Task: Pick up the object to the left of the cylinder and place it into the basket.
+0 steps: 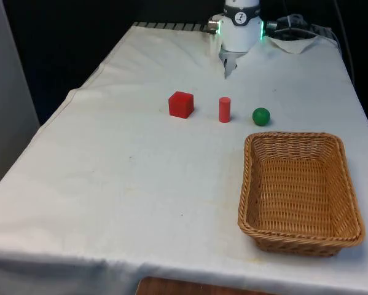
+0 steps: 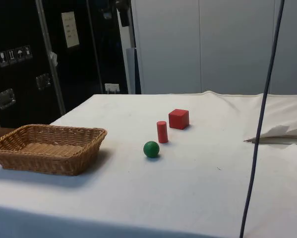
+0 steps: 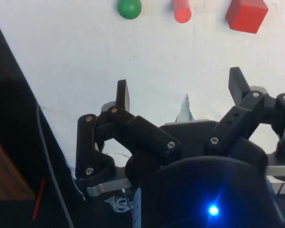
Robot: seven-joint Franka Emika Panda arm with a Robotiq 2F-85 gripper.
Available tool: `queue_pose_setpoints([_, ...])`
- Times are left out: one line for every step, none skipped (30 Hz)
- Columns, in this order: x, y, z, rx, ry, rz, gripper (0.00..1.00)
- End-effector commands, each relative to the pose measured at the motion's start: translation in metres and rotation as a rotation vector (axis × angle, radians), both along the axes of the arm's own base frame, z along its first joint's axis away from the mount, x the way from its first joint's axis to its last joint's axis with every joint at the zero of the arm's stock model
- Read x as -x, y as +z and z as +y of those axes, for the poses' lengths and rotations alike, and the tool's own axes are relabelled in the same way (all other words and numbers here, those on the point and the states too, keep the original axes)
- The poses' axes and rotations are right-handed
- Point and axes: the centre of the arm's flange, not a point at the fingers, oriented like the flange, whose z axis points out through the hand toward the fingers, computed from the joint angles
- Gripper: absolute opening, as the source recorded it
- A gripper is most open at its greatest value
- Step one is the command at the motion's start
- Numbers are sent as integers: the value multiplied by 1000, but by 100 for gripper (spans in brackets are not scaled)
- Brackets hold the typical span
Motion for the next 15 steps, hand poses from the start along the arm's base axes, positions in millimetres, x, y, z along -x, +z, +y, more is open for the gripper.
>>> queue_pose_setpoints([0, -1, 1, 1, 1, 1, 100])
queue_pose_setpoints([0, -4, 5, 3, -3, -5, 100])
queue_pose_setpoints([0, -7, 9, 7, -3, -4, 100])
queue_pose_setpoints([1, -9, 12, 10, -2, -4, 100])
queue_pose_setpoints([1, -11, 13, 11, -2, -4, 100])
queue_pose_setpoints([2, -12, 15, 13, -2, -5, 100])
queue_pose_setpoints([3, -16, 20, 19, 0, -5, 100])
queue_pose_setpoints([4, -17, 21, 22, 0, -7, 100])
queue_pose_setpoints([5, -19, 23, 26, 1, -8, 100])
queue_pose_setpoints([4, -20, 22, 16, 3, 9, 100])
queue_pose_setpoints([6, -21, 25, 29, 2, -8, 100])
queue_pose_setpoints([7, -23, 27, 32, 1, -10, 100])
queue_pose_setpoints([8, -24, 29, 35, 2, -11, 100])
queue_pose_setpoints([9, -26, 31, 39, 2, -13, 100])
queue_pose_setpoints([10, -28, 34, 42, 3, -14, 100])
